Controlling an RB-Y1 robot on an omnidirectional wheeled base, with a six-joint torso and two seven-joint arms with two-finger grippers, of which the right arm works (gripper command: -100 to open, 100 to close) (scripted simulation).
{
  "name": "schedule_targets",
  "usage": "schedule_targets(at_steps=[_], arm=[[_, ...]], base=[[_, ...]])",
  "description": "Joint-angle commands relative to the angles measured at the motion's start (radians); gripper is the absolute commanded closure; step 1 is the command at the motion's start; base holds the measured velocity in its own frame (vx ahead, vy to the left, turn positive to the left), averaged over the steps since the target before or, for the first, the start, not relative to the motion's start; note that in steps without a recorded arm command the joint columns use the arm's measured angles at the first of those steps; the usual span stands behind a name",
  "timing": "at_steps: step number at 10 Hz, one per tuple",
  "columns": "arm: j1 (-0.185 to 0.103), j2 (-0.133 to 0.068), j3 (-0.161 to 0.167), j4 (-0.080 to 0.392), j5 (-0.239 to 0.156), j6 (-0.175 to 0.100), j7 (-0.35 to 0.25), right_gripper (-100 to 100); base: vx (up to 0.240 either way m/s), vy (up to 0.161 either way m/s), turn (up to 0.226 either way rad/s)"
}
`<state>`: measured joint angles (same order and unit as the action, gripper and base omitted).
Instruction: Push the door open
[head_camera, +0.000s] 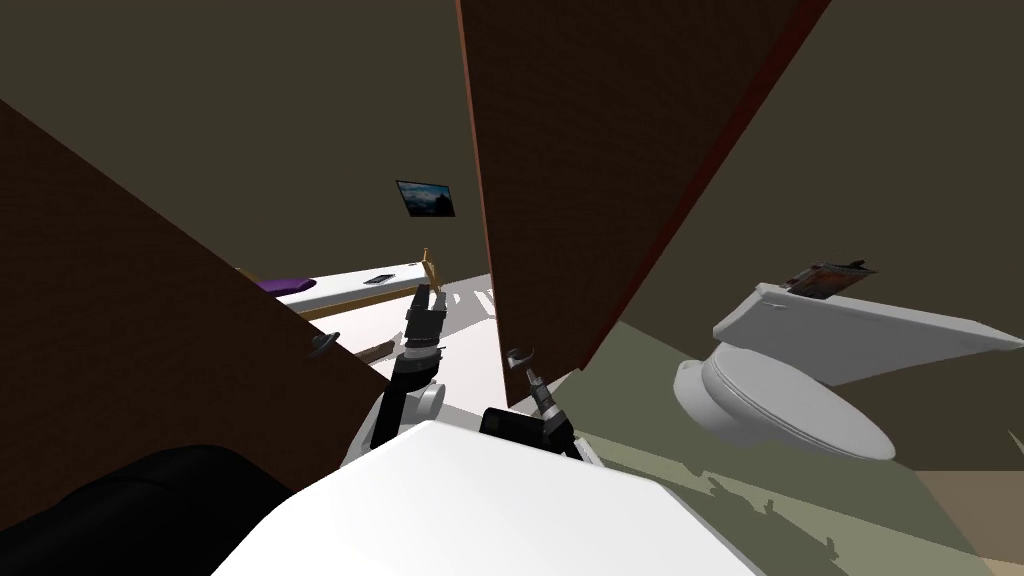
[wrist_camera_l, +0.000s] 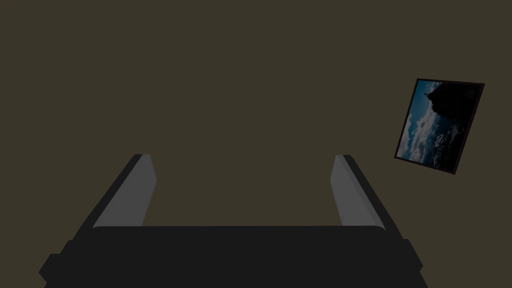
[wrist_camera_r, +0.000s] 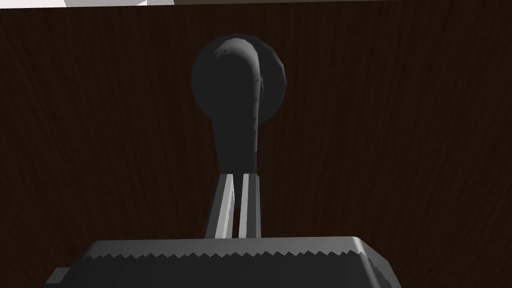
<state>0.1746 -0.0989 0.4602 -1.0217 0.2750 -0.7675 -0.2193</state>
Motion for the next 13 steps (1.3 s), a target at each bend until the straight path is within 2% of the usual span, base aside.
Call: schedule_targets(at_steps=[1, 5, 12, 13], arm=[[0.005, -0.002, -0.003, -0.007, -0.001, 0.003, 0.0, -100], [0.015, -0.004, -0.01, -0.018, -0.004, 0.006, 0.002, -100], [-0.011, 0.018, -0.029, 0.021, -0.015, -0.004, 0.021, -100], [-0.009, 0.016, -0.027, 0.018, -0.014, -0.003, 0.019, -100]], base=[[-0.162, -0.039, -0.08], [-0.157, -0.047, -0.049], [0.159, 0.097, 0.026], [0.073, 0.037, 0.005]])
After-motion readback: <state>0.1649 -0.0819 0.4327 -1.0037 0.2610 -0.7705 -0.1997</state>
